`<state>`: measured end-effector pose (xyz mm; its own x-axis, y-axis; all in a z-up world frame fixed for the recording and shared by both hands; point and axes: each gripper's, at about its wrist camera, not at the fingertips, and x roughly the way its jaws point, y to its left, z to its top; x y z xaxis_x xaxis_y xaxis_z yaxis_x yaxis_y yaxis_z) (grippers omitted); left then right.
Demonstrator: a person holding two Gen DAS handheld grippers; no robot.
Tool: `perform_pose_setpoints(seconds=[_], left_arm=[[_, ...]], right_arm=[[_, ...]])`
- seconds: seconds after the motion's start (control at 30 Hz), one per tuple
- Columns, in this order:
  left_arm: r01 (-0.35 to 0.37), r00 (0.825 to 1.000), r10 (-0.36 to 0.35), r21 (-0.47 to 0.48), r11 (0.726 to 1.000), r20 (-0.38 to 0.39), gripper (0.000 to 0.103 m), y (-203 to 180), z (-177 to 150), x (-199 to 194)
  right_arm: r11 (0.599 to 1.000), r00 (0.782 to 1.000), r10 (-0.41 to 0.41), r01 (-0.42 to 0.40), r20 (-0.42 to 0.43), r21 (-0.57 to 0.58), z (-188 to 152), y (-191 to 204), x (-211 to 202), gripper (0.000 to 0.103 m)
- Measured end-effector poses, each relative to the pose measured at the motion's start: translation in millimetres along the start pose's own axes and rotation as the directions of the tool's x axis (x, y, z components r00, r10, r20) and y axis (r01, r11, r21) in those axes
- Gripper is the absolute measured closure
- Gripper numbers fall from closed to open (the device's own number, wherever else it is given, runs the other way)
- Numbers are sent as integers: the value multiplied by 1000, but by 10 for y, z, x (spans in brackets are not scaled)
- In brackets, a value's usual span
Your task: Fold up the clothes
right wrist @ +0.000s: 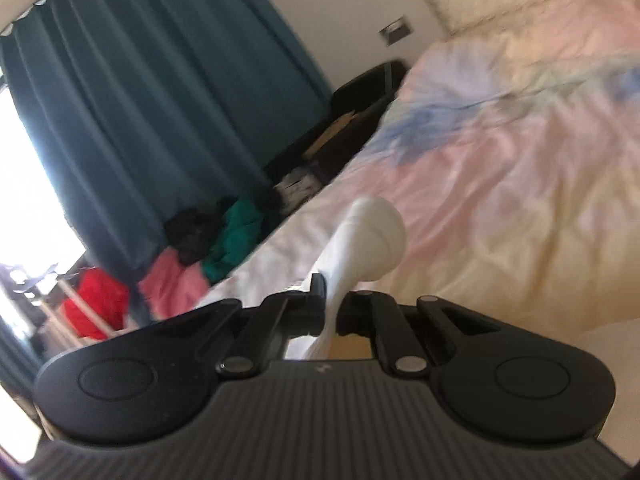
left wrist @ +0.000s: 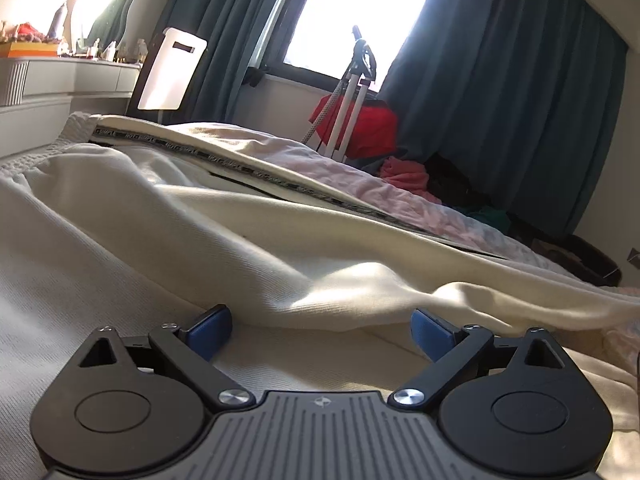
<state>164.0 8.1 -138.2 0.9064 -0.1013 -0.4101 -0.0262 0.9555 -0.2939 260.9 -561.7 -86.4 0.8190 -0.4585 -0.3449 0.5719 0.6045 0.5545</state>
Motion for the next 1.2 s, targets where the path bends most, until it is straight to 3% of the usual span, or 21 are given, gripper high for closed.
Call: perform_pose_setpoints(seconds=[0.07,0.13,0.2,0.33,0.43,0.5,0.57,0.63,0.73,0.8,0.93,0.97,1.07,1.2], left_arm=[[-10,1000,10,15,1000,-2,6,-26,0,9],[-13,1000,13,21,1000,-1,6,-38,-2,11],[-17,1000,17,26,1000,-2,6,-46,-5,11],[-45,999,45,63,997,-14,6,-112,-6,29],[-62,998,64,98,993,-14,6,-182,-14,35],[-76,997,79,114,990,-22,6,-221,-1,49],[-97,994,101,139,986,-28,7,-260,21,23],[-105,994,110,159,982,-20,8,-306,56,-49],[-103,995,103,192,976,12,8,-414,138,-220],[-92,996,87,204,975,35,8,-486,196,-376],[-52,998,42,213,976,51,7,-591,288,-701],[-47,998,39,214,976,42,7,-604,311,-772],[-24,999,31,188,982,-36,7,-581,332,-905],[2,989,12,98,995,-147,7,-414,341,-1017]], right_arm=[[996,995,-89,90,-46,7,-144,-218,76,96],[980,978,-146,164,-152,110,-339,-596,155,96],[970,975,-118,154,-186,189,-498,-856,180,97],[988,975,-145,151,-171,24,-503,-649,140,93],[988,970,-146,153,-194,25,-507,-595,31,89],[986,966,-164,165,-200,-15,-502,-525,-133,76],[978,967,-192,174,-166,-116,-519,-383,-392,46],[974,977,-160,133,-141,-184,-536,-236,-647,31],[968,982,-91,48,-166,-248,-504,-22,-970,32],[952,974,-79,11,-212,-307,-550,160,-1239,32],[887,958,-36,-100,-283,-451,-687,458,-1735,32],[868,955,-30,-122,-296,-481,-713,519,-1844,32],[882,941,-9,-152,-339,-445,-702,517,-2023,32],[902,942,-66,-84,-329,-424,-731,451,-2072,32]])
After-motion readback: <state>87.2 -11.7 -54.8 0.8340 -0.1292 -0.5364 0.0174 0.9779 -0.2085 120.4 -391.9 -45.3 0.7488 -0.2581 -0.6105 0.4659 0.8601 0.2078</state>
